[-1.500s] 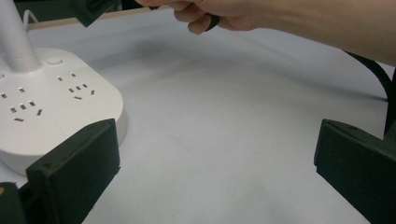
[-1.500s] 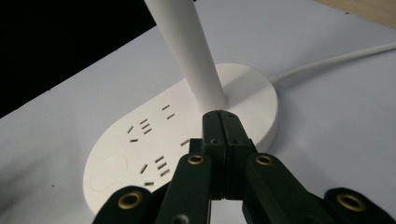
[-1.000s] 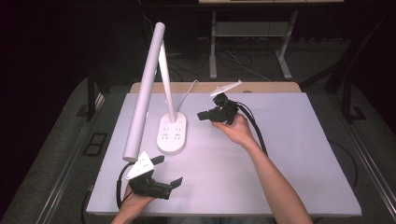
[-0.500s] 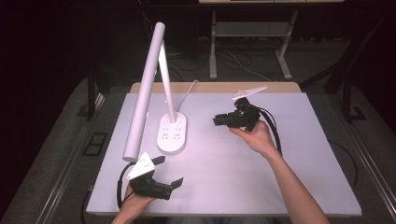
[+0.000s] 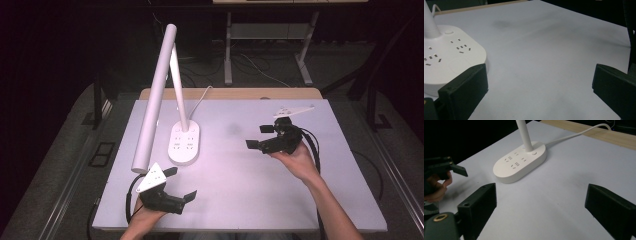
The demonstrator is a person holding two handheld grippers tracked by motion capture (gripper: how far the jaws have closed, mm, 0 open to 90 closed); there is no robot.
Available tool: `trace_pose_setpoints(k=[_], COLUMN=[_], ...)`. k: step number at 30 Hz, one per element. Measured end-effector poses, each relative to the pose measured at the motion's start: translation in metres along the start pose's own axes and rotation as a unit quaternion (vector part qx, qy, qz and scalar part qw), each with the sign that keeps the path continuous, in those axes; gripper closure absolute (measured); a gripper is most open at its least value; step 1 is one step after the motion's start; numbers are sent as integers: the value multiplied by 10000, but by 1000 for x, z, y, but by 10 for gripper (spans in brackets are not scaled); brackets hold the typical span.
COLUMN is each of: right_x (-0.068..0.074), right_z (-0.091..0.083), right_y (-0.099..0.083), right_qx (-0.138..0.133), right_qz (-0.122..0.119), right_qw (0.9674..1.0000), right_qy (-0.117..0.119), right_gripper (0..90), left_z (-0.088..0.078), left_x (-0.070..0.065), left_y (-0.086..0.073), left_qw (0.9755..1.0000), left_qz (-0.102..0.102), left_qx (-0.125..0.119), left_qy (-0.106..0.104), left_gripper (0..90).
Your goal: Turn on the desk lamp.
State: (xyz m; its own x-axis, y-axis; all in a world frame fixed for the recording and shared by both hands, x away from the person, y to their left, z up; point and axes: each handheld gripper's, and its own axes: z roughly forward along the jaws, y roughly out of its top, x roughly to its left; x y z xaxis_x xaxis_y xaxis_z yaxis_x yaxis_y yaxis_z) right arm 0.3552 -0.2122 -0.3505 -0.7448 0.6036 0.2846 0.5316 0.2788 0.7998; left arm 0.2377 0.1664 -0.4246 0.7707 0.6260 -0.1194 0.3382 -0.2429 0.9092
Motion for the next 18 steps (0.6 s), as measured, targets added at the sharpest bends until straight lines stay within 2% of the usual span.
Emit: trace_pose_setpoints(k=[1,4,9,15,18], right_x=[1,4,7,7,7], right_z=[-3,-12,-26,-37,-40], right_y=[-3,-13,-31,-58,-66], right_qx=[-22,-95,-171,-178,-181], right_qz=[0,46,120,223,242], right_qw=[10000,9999,9997,9993,9992], right_qy=[4,-104,-122,-228,-247], right_gripper=[0,2,2,2,2], left_z=[0,1,1,1,2], left_x=[0,0,-1,0,0], left_y=[0,0,0,0,0], left_qw=[10000,10000,10000,10000,10000], left_qz=[-2,-1,1,13,16], left_qx=[1,8,14,24,35], left_qy=[0,-7,-14,-13,-18], left_gripper=[0,0,0,0,0])
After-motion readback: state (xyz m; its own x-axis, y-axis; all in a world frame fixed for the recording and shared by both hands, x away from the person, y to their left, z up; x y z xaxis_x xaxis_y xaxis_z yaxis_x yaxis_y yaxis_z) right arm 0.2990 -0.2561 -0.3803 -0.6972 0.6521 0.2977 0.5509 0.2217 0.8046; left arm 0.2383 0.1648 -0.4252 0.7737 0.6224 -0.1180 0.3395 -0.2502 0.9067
